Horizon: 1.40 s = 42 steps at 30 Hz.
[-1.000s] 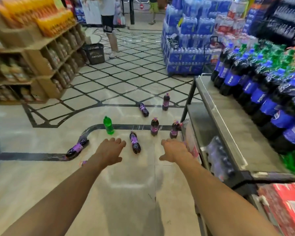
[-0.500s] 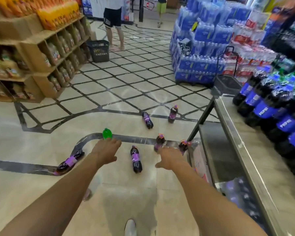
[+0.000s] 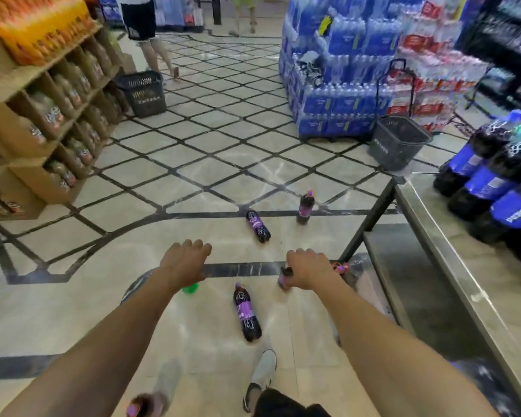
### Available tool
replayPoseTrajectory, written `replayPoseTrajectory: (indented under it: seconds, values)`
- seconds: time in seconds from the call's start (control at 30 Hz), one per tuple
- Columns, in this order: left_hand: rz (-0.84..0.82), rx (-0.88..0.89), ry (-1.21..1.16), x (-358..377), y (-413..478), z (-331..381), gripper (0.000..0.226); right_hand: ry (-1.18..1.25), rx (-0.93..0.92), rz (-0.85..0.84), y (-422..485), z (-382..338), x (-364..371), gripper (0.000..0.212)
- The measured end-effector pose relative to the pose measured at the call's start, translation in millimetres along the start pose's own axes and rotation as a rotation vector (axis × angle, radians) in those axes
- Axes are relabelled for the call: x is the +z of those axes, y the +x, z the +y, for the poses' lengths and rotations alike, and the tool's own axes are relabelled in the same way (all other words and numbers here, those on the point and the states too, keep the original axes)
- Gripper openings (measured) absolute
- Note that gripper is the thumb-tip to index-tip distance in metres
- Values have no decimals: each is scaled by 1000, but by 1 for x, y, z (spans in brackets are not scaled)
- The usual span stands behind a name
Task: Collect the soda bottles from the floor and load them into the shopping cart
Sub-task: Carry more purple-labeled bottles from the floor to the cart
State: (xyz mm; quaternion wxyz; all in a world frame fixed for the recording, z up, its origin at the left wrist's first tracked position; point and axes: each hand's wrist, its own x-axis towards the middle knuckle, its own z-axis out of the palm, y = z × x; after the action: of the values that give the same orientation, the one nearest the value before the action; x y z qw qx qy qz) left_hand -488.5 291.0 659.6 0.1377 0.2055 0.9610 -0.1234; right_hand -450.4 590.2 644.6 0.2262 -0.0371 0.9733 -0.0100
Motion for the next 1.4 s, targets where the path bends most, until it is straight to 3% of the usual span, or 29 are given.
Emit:
replayPoseTrajectory:
  seconds: [0.2,0.37,0.67,0.8,1.1,1.4]
  values:
    - [-95,80,12,-6,89,-15,52,96,42,-68,87,13,-2,62]
    - [-188,213,72,4,156,-27,58,230,118,-157,130,15,11,75]
    - [-332,580,165,77,308,-23,63,399,482,-409,173,31,104,75]
    - [-394,655,166,125,356,-23,66,484,544,-461,204,11,144,72]
    - [-555,678,173,299,404,-13,57,738,573,-523,276,-52,297,66]
    - [-555,652,164,532,473,34,61,861,651,-402,382,-66,522,81]
